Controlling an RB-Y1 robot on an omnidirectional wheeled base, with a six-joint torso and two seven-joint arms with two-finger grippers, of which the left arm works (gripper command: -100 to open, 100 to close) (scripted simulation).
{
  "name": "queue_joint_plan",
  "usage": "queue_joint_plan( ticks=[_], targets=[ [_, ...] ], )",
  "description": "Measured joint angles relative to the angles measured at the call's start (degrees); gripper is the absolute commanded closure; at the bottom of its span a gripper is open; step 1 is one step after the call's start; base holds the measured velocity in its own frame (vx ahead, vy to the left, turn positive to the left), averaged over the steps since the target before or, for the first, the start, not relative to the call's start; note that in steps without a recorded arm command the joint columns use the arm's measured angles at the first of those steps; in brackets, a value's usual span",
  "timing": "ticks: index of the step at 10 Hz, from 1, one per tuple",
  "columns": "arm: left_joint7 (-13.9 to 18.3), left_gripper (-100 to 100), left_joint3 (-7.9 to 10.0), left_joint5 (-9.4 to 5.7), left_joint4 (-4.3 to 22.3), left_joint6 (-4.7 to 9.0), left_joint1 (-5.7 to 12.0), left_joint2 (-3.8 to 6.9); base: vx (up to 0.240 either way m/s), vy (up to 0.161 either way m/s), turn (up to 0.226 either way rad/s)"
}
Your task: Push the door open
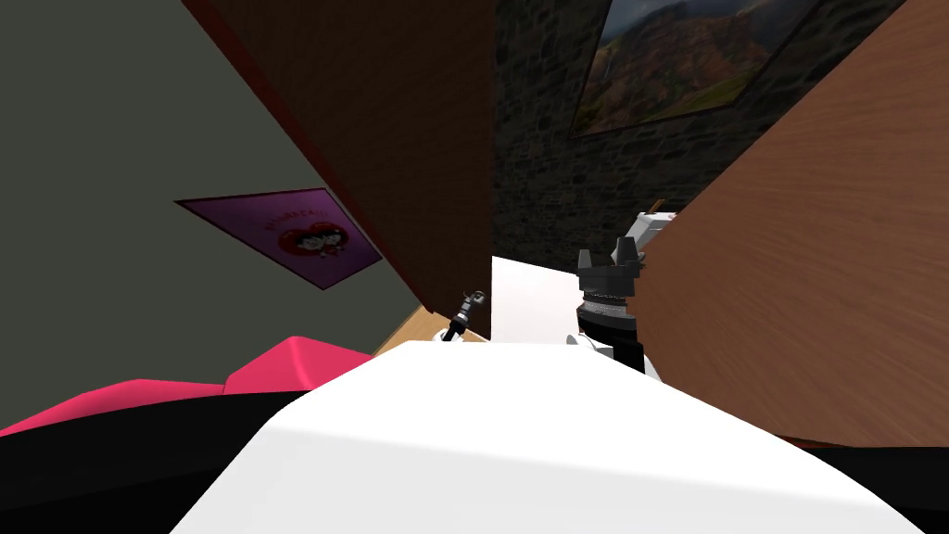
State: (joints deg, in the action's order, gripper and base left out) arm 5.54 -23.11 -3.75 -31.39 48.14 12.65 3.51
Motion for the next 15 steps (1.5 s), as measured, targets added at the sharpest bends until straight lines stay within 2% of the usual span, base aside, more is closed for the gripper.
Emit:
queue_joint_plan(
  ticks=[1, 3, 5, 8, 9, 10, 11, 13, 14, 15],
  targets=[
    [-0.18, 100, 0.69, -0.28, 0.83, 0.30, 0.57, 0.05, 0.159, -0.111, 0.034],
    [-0.31, 100, 1.83, -0.80, 5.33, 2.76, 3.21, -0.59, 0.072, -0.044, 0.000],
    [-1.04, 100, 2.24, -0.82, 0.76, 0.44, 0.77, -0.05, 0.108, -0.086, 0.054],
    [-1.29, 100, 4.33, -1.73, 5.36, 2.13, 2.93, 0.16, 0.111, -0.104, 0.046],
    [-1.39, 100, 4.58, -1.83, 5.26, 2.31, 2.97, 0.29, 0.014, 0.000, -0.017],
    [-1.52, 100, 4.54, -1.78, 3.25, 1.47, 2.08, 0.56, 0.071, -0.066, 0.040],
    [-1.70, 100, 5.26, -2.07, 5.26, 2.21, 3.00, 0.23, 0.091, -0.110, 0.056],
    [-2.13, 100, 5.78, -2.22, 3.29, 1.17, 1.78, 0.69, 0.078, -0.089, 0.039],
    [-2.32, 100, 6.79, -2.66, 6.72, 2.49, 3.55, 0.21, 0.127, -0.110, 0.058],
    [-2.78, 100, 7.26, -2.80, 5.81, 2.22, 2.63, 0.38, 0.081, -0.058, 0.015]
  ],
)
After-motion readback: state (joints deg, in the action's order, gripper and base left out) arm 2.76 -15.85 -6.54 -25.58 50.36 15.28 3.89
